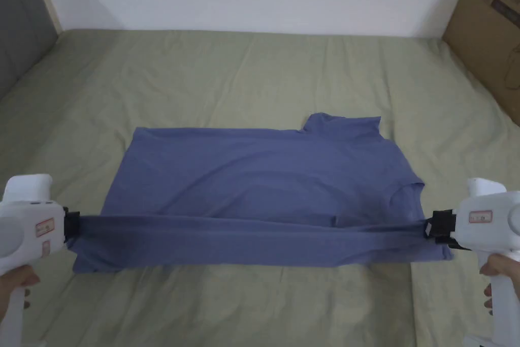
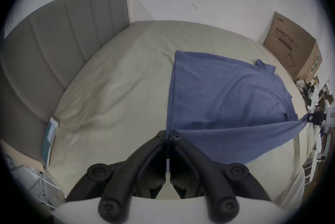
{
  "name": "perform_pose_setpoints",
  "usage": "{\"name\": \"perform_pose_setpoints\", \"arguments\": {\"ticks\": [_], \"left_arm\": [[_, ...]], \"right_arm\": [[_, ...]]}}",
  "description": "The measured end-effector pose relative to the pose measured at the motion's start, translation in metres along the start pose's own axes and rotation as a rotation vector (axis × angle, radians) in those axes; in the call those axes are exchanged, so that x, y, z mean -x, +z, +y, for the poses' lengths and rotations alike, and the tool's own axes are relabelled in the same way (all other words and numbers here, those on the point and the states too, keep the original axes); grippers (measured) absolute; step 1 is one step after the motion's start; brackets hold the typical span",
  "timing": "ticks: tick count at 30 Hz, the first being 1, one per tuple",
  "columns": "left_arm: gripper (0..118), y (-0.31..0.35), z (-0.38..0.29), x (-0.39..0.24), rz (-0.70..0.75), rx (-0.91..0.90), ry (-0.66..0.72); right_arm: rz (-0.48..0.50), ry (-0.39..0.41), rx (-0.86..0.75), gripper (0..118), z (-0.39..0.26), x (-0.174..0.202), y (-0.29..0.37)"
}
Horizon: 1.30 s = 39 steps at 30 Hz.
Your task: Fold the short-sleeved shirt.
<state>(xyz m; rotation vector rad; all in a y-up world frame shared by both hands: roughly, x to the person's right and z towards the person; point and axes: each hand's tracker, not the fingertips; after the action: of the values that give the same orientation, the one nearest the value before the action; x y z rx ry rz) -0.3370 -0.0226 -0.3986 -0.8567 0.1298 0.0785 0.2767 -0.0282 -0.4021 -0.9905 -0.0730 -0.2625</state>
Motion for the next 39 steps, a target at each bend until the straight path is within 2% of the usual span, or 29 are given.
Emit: {"name": "perform_pose_setpoints", "arguments": {"ticks": [4, 5, 6, 7, 8, 9, 10, 12, 16, 17, 18, 19, 20, 21, 22, 28, 29, 32, 34, 35, 36, 39], "left_arm": [[1, -0.043, 0.023, -0.013, 0.045, 0.025, -0.055], [1, -0.05, 0.026, -0.016, 0.047, 0.028, -0.067], [5, -0.055, 0.027, -0.018, 0.061, 0.028, -0.08], [24, -0.059, 0.027, -0.022, 0.069, 0.03, -0.085], [54, -0.063, 0.028, -0.022, 0.085, 0.054, -0.078], [91, -0.067, 0.028, -0.021, 0.087, 0.078, -0.069], [118, -0.069, 0.024, -0.018, 0.054, 0.12, -0.04], [109, -0.057, 0.02, -0.016, 0.005, 0.069, -0.025], [108, -0.032, 0.003, -0.012, -0.013, 0.072, -0.021], [105, -0.023, -0.003, -0.012, -0.027, 0.068, -0.018], [95, -0.015, -0.007, -0.011, -0.044, 0.064, -0.01], [73, -0.004, -0.016, -0.009, -0.059, 0.051, 0.001], [47, 0.004, -0.023, -0.009, -0.074, 0.042, 0.01], [19, 0.011, -0.03, -0.008, -0.104, 0.039, 0.019], [0, 0.015, -0.039, -0.009, -0.113, 0.047, 0.017], [0, 0.016, -0.074, -0.002, -0.124, 0.1, 0.042], [5, 0.014, -0.072, 0.001, -0.117, 0.097, 0.047], [31, 0.005, -0.062, 0.008, -0.129, 0.068, 0.08], [78, -0.011, -0.051, 0.015, -0.141, 0.101, 0.139], [89, -0.018, -0.049, 0.011, -0.137, 0.102, 0.148], [92, -0.027, -0.047, 0.012, -0.141, 0.102, 0.162], [88, -0.053, -0.048, 0.004, -0.152, 0.185, 0.185]], "right_arm": [[-0.017, -0.025, 0.043, 13, 0.023, 0.009, -0.035], [-0.027, -0.018, 0.056, 18, 0.027, 0.01, -0.042], [-0.061, -0.001, 0.059, 29, 0.03, 0.013, -0.046], [-0.106, 0.032, 0.052, 52, 0.032, 0.015, -0.049], [-0.129, 0.054, 0.059, 69, 0.034, 0.017, -0.051], [-0.12, 0.049, 0.049, 73, 0.034, 0.016, -0.05], [-0.115, 0.051, 0.043, 73, 0.033, 0.015, -0.048], [-0.1, 0.05, 0.034, 73, 0.03, 0.013, -0.04], [-0.091, 0.032, -0.006, 73, 0.015, 0.006, -0.016], [-0.078, 0.026, -0.019, 72, 0.009, 0.003, -0.007], [-0.063, 0.027, -0.032, 71, 0.003, 0.002, -0.001], [-0.052, 0.034, -0.036, 64, -0.005, 0.002, 0.007], [-0.045, 0.042, -0.04, 49, -0.014, 0.003, 0.013], [-0.034, 0.059, -0.048, 25, -0.022, 0.004, 0.017], [-0.031, 0.076, -0.039, 3, -0.03, 0.006, 0.019], [0.006, 0.117, 0.037, 1, -0.071, 0.022, 0.009], [0.002, 0.122, 0.042, 1, -0.072, 0.02, 0.002], [0.02, 0.108, 0.048, 1, -0.076, 0.021, -0.002], [0.023, 0.091, 0.05, 1, -0.078, 0.02, -0.003], [0.02, 0.087, 0.054, 1, -0.079, 0.019, -0.004], [0.017, 0.081, 0.059, 1, -0.08, 0.018, -0.006], [0.013, 0.071, 0.069, 1, -0.086, 0.014, -0.008]]}}
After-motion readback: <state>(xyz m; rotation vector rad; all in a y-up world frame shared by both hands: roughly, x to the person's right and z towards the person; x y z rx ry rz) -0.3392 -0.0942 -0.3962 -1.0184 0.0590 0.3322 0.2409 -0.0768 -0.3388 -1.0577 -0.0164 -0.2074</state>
